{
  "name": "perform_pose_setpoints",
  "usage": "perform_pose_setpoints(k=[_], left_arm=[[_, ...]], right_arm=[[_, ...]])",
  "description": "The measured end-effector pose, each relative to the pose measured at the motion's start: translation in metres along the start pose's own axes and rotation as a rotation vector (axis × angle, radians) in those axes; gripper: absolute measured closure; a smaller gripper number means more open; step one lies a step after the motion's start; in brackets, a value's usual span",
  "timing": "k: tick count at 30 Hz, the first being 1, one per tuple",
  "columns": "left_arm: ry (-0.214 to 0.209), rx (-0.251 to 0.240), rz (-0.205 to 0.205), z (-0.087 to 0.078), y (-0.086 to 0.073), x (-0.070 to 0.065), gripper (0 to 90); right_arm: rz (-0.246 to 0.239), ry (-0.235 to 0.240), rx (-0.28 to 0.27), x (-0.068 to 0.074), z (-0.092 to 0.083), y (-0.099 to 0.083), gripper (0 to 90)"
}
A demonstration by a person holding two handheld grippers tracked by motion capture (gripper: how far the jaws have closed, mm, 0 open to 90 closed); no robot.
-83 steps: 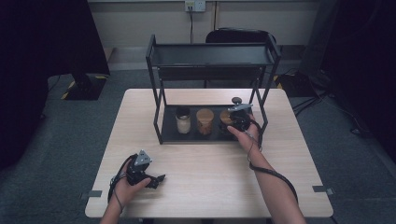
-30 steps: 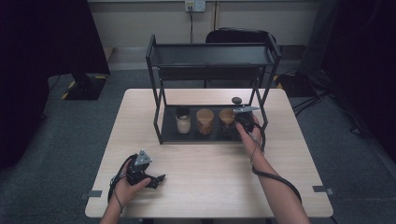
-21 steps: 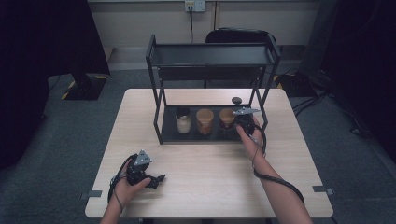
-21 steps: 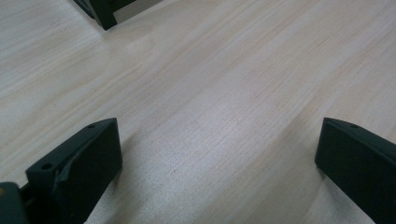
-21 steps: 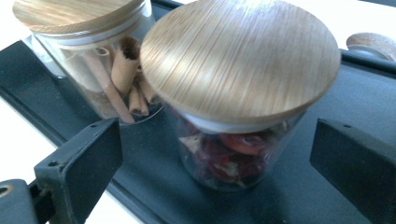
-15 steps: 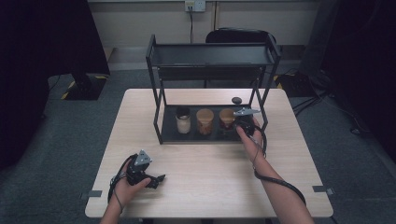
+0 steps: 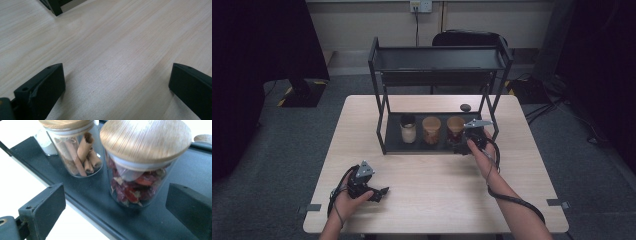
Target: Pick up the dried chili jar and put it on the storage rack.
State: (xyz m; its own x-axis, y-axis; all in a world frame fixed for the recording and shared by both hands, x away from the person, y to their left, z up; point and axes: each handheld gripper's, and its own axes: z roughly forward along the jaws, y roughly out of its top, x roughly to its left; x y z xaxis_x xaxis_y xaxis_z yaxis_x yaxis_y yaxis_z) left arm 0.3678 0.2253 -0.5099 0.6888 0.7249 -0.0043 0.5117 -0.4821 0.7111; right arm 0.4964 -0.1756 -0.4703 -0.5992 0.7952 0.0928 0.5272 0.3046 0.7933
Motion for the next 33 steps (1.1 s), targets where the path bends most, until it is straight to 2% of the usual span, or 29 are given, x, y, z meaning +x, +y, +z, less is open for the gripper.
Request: perform_pose_setpoints(k=[18, 33], left_arm=[[0.0, 0.0, 0.0, 0.0, 0.0, 0.0, 0.1], [0.0, 0.0, 0.0, 0.0, 0.0, 0.0, 0.1]], right_arm=[[0.016, 0.019, -0.015, -0.002, -0.015, -0.012, 1.7], [-0.016, 0.044, -0.014, 0.005, -0.02, -0.018, 1.8]])
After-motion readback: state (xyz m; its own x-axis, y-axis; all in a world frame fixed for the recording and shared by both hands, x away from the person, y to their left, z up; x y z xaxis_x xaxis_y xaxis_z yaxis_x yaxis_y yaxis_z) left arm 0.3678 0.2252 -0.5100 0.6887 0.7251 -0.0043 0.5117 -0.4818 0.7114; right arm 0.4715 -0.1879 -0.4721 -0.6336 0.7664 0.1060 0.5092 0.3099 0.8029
